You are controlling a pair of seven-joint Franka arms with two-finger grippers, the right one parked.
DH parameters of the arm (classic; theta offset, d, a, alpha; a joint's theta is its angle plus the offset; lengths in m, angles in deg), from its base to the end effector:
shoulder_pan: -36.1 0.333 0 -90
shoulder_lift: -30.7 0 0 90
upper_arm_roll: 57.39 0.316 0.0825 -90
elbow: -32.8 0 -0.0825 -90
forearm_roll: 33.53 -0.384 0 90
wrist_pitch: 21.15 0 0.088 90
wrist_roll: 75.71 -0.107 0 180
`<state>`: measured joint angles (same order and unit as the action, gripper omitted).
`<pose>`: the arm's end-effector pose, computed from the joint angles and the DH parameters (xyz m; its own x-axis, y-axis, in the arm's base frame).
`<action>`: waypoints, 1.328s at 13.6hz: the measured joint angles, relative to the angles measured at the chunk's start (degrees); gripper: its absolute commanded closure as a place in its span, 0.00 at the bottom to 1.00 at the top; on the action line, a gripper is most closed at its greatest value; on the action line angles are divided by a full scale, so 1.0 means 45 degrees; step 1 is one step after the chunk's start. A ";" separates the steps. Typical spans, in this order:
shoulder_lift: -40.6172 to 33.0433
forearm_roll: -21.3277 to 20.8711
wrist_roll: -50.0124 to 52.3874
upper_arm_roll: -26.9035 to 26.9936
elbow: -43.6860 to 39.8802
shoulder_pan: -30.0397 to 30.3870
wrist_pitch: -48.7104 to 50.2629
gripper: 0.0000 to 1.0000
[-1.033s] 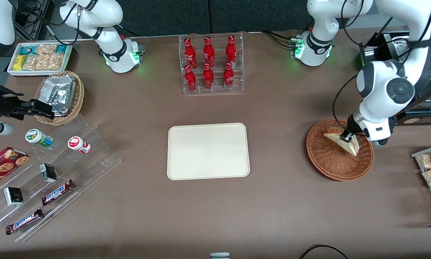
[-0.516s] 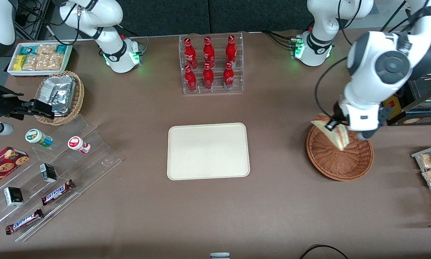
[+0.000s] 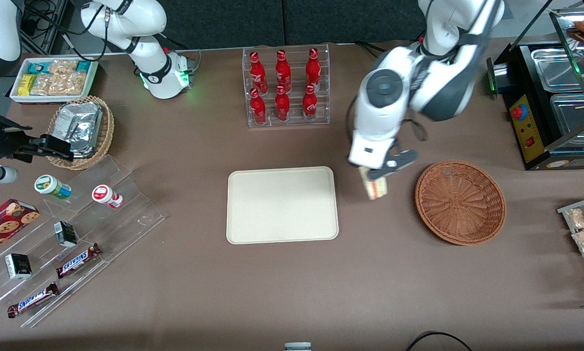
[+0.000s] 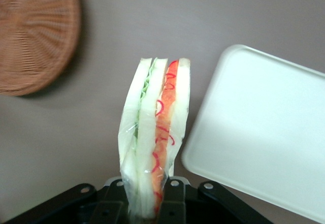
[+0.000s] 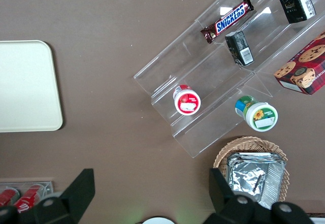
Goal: Place sandwich from basket to tray
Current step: 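Carry the sandwich over the cream tray and lower it onto the tray, then open the left gripper to release the sandwich and raise it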
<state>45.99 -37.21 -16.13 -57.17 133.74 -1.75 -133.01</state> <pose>0.4963 -0.3774 0.4071 0.9371 0.3487 0.0116 0.3482 -0.9325 -0.0960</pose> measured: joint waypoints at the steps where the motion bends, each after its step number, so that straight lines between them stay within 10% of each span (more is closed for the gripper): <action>1: 0.0653 -0.0002 0.0013 0.0003 -0.0379 -0.0413 -0.0567 0.93; 13: 0.5766 -0.0984 -0.0071 0.0026 -0.2933 -0.2257 -0.3679 0.92; 14: 0.5862 -0.1089 -0.0071 0.0027 -0.2977 -0.2286 -0.3709 0.84; 16: 0.5953 -0.1160 -0.0080 0.0038 -0.2995 -0.2287 -0.3899 0.00; 18: 0.5960 -0.1173 -0.0088 0.0057 -0.3048 -0.2287 -0.3962 0.00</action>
<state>72.81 -42.49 -16.53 -56.91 120.03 -12.04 -150.84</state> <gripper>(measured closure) 0.727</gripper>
